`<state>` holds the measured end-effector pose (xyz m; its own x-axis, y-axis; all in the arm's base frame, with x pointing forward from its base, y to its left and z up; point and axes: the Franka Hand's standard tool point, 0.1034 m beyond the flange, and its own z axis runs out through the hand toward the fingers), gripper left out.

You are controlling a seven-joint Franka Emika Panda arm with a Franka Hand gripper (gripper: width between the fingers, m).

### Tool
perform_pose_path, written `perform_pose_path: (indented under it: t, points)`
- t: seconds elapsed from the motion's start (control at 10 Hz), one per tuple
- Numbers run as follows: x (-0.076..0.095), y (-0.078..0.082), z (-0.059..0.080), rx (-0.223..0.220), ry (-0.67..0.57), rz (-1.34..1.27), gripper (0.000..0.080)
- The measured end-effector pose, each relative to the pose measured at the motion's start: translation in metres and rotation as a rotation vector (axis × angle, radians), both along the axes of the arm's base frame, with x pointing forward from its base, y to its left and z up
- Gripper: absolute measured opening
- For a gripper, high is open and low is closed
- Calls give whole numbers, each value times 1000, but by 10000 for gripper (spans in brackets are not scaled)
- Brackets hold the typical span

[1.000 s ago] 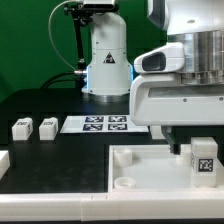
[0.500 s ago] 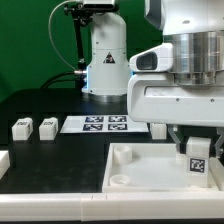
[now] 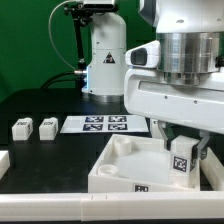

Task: Assemble one leg

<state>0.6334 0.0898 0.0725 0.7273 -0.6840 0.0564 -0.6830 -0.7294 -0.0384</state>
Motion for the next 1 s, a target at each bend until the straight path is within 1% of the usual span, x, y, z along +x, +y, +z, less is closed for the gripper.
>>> perform_pose_path:
  t: [0.2,0.3,0.4,0.5,0.6,0.7,0.9,1.0]
  points:
    - [0,0,0,0,0,0,312]
    - [0,0,0,0,1,0,368]
    - [0,0,0,0,1,0,555]
    - [0,0,0,0,1,0,620]
    - [1,0,3,3,-5,10,620]
    - [5,2,14,7,-20,43,644]
    - [6,11,36,22,-18,52,648]
    - [5,10,34,20,-17,50,649]
